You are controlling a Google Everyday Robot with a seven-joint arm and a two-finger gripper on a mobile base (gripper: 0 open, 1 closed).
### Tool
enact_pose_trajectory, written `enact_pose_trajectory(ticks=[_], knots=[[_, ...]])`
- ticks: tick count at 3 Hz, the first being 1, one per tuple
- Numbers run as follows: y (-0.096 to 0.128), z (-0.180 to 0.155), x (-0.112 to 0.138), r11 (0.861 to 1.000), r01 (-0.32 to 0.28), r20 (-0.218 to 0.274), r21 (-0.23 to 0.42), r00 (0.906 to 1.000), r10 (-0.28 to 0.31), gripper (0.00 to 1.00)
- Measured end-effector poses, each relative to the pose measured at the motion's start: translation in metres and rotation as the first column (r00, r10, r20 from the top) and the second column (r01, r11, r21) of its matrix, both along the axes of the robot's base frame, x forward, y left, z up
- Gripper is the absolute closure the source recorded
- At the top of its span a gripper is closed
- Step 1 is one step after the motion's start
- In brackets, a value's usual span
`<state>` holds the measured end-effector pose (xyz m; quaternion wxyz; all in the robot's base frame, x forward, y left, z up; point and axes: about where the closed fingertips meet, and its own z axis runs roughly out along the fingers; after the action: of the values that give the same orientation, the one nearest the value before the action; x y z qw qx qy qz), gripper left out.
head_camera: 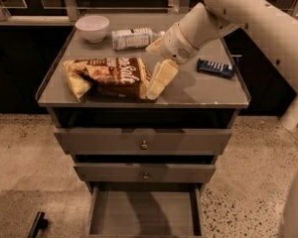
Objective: Place brown chip bag into bottom drawer
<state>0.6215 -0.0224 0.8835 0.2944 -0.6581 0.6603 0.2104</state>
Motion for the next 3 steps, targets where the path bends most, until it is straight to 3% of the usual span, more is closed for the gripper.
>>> enact_pose_trajectory(ticks=[1,2,3], knots=[[0.043,-0.011,0.019,0.998,-0.065,-0.022,0.007,0.9976,0.066,0.0],[0.068,-0.026,0.031,0.995,-0.103,-0.029,-0.01,0.9943,0.103,0.0],[0.07,-0.026,0.031,0.994,-0.106,-0.03,-0.009,0.994,0.105,0.19]])
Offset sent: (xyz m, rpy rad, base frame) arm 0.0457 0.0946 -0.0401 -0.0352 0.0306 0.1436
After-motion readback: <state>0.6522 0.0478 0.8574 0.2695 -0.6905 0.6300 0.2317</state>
